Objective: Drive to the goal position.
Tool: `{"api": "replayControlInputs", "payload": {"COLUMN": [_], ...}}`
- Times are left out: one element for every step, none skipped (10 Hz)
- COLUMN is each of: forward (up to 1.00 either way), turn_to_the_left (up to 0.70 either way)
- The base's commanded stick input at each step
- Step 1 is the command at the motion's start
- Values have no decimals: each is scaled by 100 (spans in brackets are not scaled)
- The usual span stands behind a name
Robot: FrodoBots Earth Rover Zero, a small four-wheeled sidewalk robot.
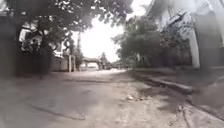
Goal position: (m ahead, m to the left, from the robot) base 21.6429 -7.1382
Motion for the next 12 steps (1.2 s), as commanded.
{"api": "replayControlInputs", "payload": {"forward": [70, 70, 70, 70, 70, 70, 70, 70, 70, 70, 70, 70], "turn_to_the_left": [0, 0, 0, 0, 0, 0, 0, -3, -26, -34, -34, -34]}}
